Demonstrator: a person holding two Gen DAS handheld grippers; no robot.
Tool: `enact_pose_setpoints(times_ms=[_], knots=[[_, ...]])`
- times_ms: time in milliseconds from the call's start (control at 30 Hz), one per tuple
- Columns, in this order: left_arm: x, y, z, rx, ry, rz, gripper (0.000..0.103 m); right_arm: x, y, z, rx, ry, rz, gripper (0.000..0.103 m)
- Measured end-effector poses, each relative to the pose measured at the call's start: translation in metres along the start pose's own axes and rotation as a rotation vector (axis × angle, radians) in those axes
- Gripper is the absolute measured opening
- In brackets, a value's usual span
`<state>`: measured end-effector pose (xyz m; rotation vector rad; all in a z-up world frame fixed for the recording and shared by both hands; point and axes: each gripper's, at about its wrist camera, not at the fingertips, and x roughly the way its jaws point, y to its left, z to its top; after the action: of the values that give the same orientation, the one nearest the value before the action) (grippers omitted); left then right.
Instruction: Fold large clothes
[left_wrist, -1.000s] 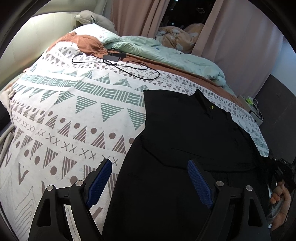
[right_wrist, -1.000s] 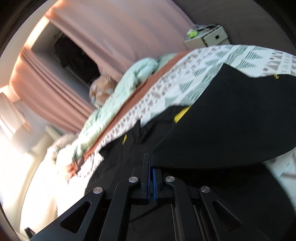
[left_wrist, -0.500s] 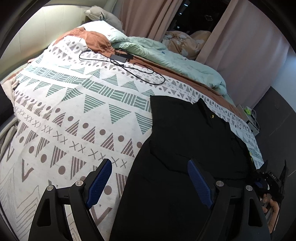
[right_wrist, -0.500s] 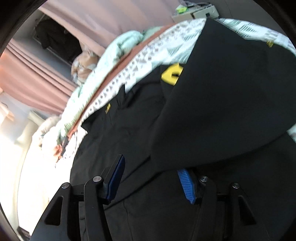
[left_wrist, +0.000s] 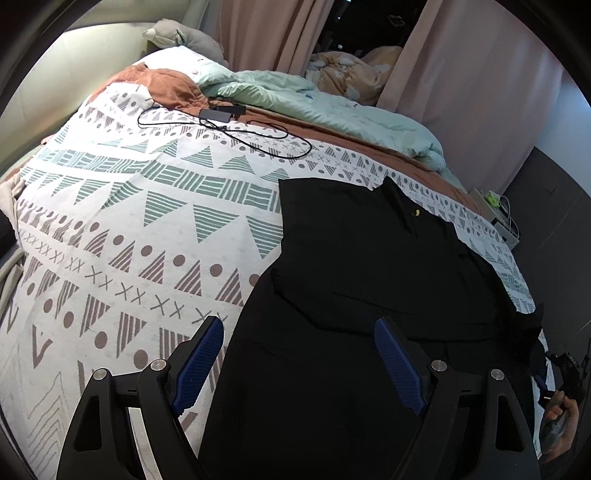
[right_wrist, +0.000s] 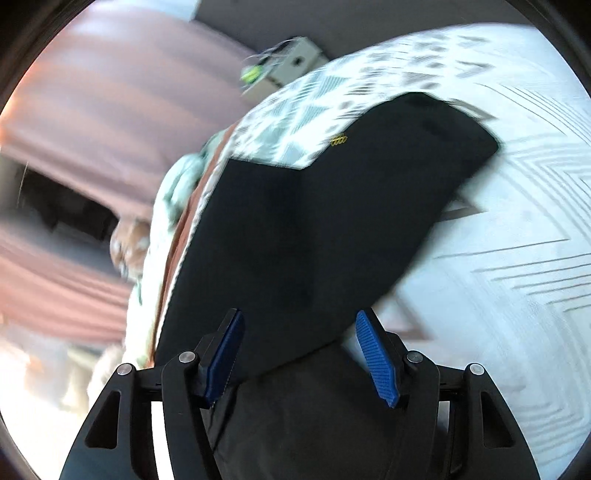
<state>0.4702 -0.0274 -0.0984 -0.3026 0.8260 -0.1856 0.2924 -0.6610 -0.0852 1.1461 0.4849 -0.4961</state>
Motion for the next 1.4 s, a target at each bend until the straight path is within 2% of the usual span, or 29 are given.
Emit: enact_pose_setpoints(times_ms=[200,433,500,567,633,733,833,867,1167,1300,1400], knots=[[0.010,-0.014,-0.003,0.013,0.001,0.004,0.085,-0.009,-0.050,0.005,0.226,0.027,0.059,0.064],[0.016,-0.020,-0.003,0.028,-0.015,0.030,0.085,0.009,-0.042,0.015,0.215,-0.033,0.070,0.061],[0.013,-0.018,-0.001,0.017,-0.036,0.037,0.085,0.013,-0.041,0.021,0.198,-0.063,0.050,0.051],[0.011,-0.014,-0.001,0.002,-0.051,0.040,0.085,0.017,-0.044,0.026,0.198,-0.076,0.034,0.029],[0.010,-0.009,0.000,-0.013,-0.056,0.042,0.085,0.018,-0.048,0.027,0.209,-0.079,0.041,0.017],[0.008,-0.002,0.001,-0.027,-0.060,0.049,0.085,0.018,-0.047,0.027,0.207,-0.090,0.072,0.011],[0.005,0.004,0.002,-0.031,-0.068,0.047,0.085,0.009,-0.041,0.025,0.225,-0.097,0.173,0.007],[0.003,0.005,0.002,-0.029,-0.070,0.045,0.085,0.004,-0.034,0.024,0.210,-0.104,0.216,0.006],[-0.006,0.017,0.003,-0.022,-0.069,-0.015,0.085,-0.044,0.070,-0.010,-0.029,-0.157,0.388,0.006],[-0.014,0.029,0.007,-0.023,-0.078,-0.038,0.085,-0.055,0.136,-0.043,-0.179,-0.163,0.440,0.006],[-0.020,0.039,0.009,-0.019,-0.091,-0.027,0.085,-0.052,0.181,-0.072,-0.272,-0.144,0.462,0.006]])
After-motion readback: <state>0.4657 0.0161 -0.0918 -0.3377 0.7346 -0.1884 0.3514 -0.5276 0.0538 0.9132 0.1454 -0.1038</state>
